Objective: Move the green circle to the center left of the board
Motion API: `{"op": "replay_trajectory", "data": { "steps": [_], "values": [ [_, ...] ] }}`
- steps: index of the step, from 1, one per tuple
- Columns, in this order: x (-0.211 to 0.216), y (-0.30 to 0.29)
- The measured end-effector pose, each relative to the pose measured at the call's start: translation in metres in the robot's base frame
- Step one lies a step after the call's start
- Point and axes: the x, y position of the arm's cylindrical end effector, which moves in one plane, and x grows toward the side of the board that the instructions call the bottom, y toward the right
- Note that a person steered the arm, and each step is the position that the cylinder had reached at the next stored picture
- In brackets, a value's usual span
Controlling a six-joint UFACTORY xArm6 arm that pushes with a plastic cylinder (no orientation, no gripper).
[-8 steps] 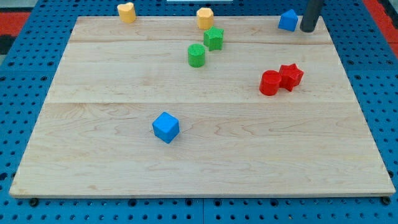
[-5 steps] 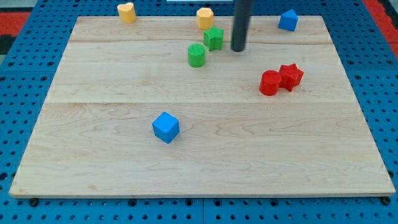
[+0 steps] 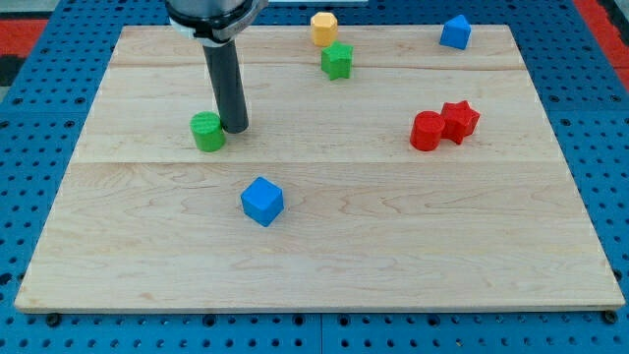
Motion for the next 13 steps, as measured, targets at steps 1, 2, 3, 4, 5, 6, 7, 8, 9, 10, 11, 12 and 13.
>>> {"op": "replay_trajectory", "data": {
  "steps": [1,2,3,4,5,6,7,8,9,10,11,12,13],
  "values": [
    [0.022,-0.008],
    [0.033,-0.062],
    [0.028,-0.099],
    [0.024,-0.104],
    [0.024,-0.104],
    [0.024,-0.104],
    [0.009,-0.088],
    [-0.02,-0.054],
    [-0.026,0.002],
    [-0.037,0.085],
    [-0.047,0.15],
    [-0.044,0.177],
    [-0.033,0.182]
  ]
}}
